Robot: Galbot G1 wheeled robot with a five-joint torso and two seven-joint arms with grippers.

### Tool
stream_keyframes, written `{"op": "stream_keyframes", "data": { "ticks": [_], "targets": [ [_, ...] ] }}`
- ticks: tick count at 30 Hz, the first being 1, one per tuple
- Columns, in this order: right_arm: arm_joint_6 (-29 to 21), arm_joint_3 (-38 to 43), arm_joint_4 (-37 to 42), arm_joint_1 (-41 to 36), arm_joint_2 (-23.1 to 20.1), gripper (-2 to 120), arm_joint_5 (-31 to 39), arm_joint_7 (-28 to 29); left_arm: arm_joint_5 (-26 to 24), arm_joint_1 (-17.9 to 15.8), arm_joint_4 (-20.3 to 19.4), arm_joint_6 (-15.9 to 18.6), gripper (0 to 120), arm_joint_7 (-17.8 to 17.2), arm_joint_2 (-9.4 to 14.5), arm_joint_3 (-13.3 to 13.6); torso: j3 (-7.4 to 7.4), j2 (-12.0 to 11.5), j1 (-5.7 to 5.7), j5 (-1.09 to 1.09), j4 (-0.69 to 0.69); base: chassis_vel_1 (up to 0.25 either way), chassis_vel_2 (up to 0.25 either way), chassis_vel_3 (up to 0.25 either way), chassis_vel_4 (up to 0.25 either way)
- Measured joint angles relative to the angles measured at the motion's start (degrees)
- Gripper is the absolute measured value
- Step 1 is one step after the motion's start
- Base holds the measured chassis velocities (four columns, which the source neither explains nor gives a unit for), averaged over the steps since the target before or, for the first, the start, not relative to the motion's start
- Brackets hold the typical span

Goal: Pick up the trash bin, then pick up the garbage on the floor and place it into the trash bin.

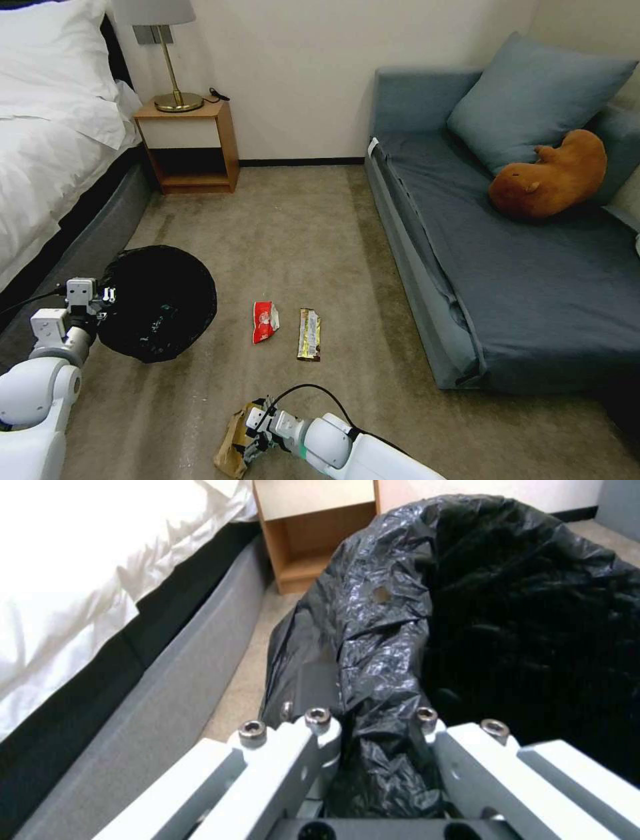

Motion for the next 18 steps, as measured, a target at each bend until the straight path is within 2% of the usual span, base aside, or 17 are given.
{"op": "stream_keyframes", "data": {
  "ticks": [18],
  "targets": [
    [3.2,-0.5,-2.9,-0.4,0.9,100,-0.9,1.0,0.0,1.0,-0.8,-0.3,5,0.2,-1.3,0.0,-0.01,0.0,0.00,-0.05,-0.01,0.000,0.000,0.000,0.000]
  ]
}}
